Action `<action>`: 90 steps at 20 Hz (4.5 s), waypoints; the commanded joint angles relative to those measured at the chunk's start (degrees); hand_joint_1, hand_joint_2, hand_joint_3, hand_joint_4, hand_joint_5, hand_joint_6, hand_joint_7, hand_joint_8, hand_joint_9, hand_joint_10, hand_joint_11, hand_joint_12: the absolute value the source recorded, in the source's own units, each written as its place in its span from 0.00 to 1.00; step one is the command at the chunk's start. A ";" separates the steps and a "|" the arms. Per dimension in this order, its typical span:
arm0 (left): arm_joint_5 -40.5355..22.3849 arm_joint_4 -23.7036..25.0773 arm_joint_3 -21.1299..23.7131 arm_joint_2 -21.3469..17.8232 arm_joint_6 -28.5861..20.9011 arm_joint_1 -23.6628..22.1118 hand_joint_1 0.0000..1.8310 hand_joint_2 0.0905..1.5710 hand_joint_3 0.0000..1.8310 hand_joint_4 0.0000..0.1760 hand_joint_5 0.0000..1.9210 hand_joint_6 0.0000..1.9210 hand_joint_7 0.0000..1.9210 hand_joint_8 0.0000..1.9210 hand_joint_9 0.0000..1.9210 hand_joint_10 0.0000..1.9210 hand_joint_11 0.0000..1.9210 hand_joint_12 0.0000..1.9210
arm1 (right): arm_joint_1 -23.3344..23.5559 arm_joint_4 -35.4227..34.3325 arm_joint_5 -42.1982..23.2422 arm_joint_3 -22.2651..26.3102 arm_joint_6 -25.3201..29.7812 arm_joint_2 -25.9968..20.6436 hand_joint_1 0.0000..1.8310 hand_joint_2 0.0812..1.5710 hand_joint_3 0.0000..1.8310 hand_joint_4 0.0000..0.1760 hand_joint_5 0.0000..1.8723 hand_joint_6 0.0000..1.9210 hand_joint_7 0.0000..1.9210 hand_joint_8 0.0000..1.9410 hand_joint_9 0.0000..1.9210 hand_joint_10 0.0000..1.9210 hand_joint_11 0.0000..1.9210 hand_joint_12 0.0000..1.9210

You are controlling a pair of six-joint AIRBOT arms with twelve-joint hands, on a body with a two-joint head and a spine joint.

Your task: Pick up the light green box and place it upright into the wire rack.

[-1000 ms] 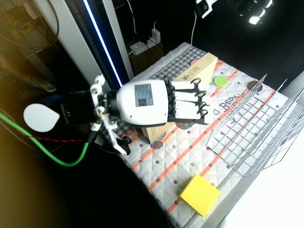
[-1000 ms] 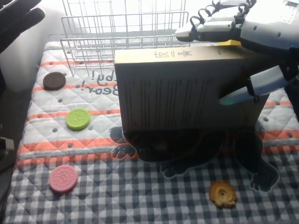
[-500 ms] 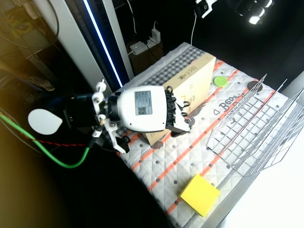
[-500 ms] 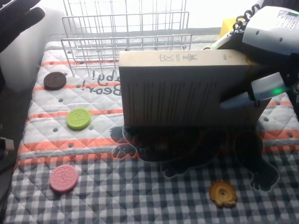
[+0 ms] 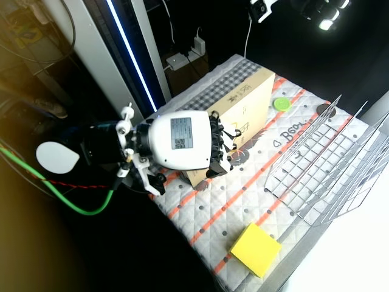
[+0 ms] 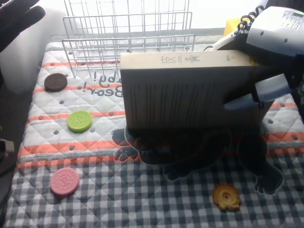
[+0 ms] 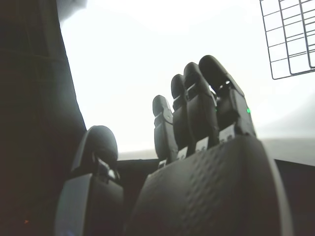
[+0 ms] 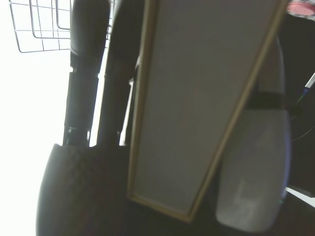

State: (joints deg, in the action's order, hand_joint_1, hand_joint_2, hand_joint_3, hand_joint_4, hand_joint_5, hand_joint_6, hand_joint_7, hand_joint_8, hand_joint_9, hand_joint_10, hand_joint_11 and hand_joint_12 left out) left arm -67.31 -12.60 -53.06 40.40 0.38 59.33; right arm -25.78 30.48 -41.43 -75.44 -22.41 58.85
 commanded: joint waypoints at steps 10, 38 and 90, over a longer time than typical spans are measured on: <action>-7.57 -0.50 0.20 -0.01 -0.38 -0.59 0.26 0.73 0.00 0.77 0.22 0.00 0.19 0.00 0.19 0.00 0.00 0.47 | 6.20 -2.47 -11.55 -0.65 -0.19 -1.20 0.62 0.71 0.00 0.00 0.50 0.53 0.75 0.00 0.83 0.01 0.70 0.36; -6.12 -0.53 -0.05 0.48 -0.38 -1.04 0.28 0.72 0.00 0.74 0.22 0.00 0.19 0.00 0.19 0.00 0.00 0.45 | 19.85 -5.34 -7.02 -8.35 -0.19 5.00 0.62 0.72 0.00 0.00 0.48 0.57 0.77 0.00 0.85 0.00 0.76 0.28; -4.20 0.84 -1.24 2.25 -0.38 -2.72 0.30 0.71 0.00 0.76 0.21 0.00 0.22 0.00 0.22 0.00 0.00 0.58 | 15.87 -10.50 -0.94 -17.17 -0.19 14.30 0.62 0.72 0.00 0.00 0.48 0.57 0.77 0.00 0.84 0.00 0.74 0.26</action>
State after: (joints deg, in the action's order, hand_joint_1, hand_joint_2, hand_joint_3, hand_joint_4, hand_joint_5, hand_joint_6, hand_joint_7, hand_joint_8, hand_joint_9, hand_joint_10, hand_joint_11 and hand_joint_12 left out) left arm -64.90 -11.35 -53.93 42.41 0.38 57.41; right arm -11.22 22.33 -36.07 -92.33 -22.76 73.58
